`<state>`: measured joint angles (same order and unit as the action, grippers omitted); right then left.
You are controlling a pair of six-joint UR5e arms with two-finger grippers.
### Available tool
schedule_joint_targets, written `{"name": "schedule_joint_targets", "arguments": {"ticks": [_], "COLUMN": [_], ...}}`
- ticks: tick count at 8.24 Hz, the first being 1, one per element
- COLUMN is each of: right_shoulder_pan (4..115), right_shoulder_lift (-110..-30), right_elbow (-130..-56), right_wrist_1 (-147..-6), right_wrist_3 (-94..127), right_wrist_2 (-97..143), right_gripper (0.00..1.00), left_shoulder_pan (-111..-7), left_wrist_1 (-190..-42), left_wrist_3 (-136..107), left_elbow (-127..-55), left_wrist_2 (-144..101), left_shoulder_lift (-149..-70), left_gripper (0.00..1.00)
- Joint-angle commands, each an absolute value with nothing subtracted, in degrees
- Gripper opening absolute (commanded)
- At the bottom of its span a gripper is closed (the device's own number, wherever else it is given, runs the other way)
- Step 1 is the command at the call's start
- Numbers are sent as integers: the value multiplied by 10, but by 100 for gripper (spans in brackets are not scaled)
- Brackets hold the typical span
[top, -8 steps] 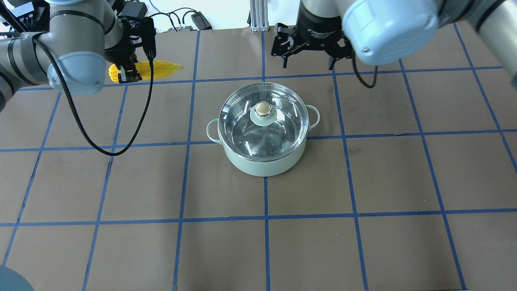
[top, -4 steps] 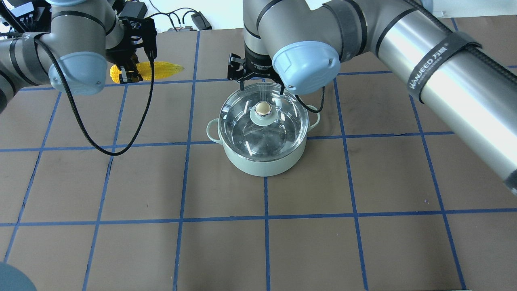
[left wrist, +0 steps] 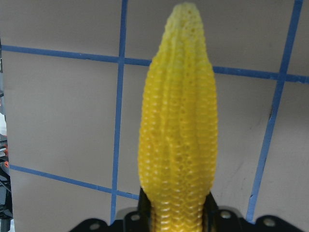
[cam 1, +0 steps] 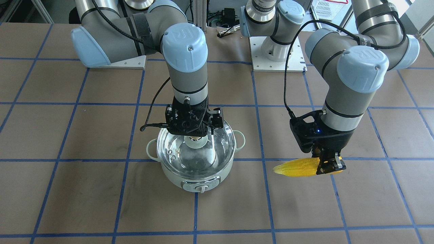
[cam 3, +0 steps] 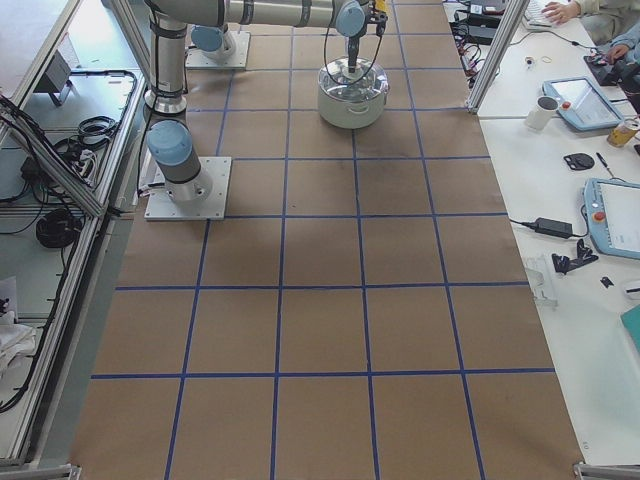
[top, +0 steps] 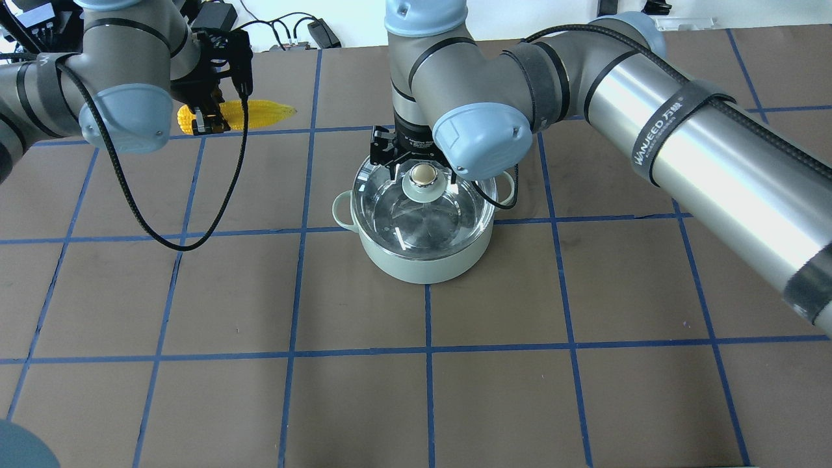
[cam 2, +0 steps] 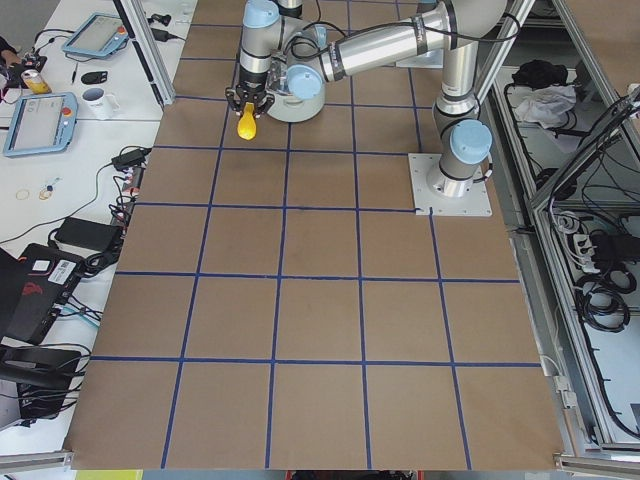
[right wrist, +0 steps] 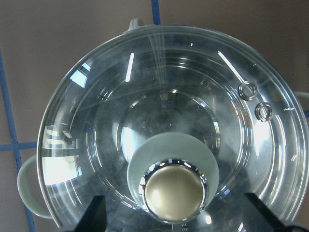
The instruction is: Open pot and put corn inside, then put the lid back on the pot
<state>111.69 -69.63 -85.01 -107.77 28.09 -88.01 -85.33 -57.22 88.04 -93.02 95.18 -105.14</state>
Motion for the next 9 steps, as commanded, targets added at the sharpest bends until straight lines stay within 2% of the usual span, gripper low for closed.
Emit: {"name": "schedule_joint_targets", "arguments": {"ticks": [1, 6, 7, 8, 9], "right_shoulder_pan": [1117, 1117, 1117, 1117, 1117], "right_shoulder_lift": [-693, -687, -686, -686, -684], "right_elbow": [-861, -862, -862, -862, -863], "right_wrist_1": [-1085, -1114, -1114, -1114, -1114], "right_wrist_3": [282, 308, 306, 302, 303], "right_wrist_2": [-880, -880, -881, -881, -880], "right_gripper": [100, 97, 93, 77, 72], "left_shoulder_pan": [-853, -853, -853, -853, -853], "left_wrist_1": [-572, -572, -572, -572, -572], "left_wrist_3": [881, 882, 882, 882, 878], "left_elbow": [-931, -930, -930, -930, -931], "left_wrist_2": [951, 954, 954, 954, 954], "left_shoulder_lift": [-1055, -1062, -1062, -1061, -1059], "left_gripper": [0, 0, 0, 0, 0]}}
